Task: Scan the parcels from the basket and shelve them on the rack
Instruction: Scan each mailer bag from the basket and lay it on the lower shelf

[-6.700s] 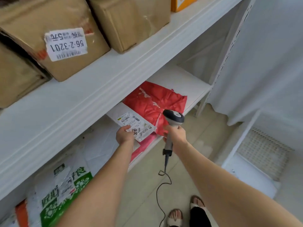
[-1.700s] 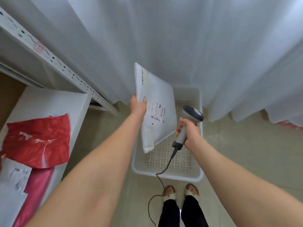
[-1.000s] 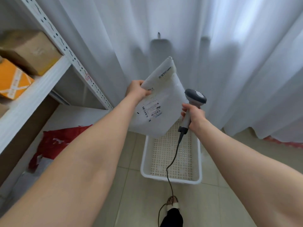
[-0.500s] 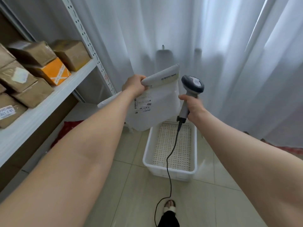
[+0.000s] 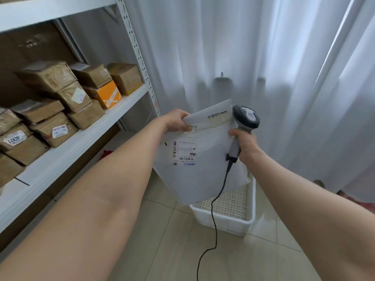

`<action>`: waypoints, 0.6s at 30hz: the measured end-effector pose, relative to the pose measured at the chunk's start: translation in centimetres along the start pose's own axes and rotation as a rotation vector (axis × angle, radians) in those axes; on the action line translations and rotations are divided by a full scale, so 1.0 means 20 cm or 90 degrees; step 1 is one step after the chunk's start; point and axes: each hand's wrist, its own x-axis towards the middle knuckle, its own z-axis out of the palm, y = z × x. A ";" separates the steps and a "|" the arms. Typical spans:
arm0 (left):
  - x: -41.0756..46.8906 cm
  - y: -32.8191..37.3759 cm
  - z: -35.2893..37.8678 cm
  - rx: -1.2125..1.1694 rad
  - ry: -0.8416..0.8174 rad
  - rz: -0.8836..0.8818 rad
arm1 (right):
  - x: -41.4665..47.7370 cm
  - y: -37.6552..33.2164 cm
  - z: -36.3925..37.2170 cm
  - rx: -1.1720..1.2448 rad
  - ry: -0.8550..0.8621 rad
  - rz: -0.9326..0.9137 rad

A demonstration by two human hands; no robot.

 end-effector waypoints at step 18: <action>-0.08 -0.24 -0.16 0.045 0.219 0.014 | -0.16 0.13 0.34 0.015 0.068 -0.043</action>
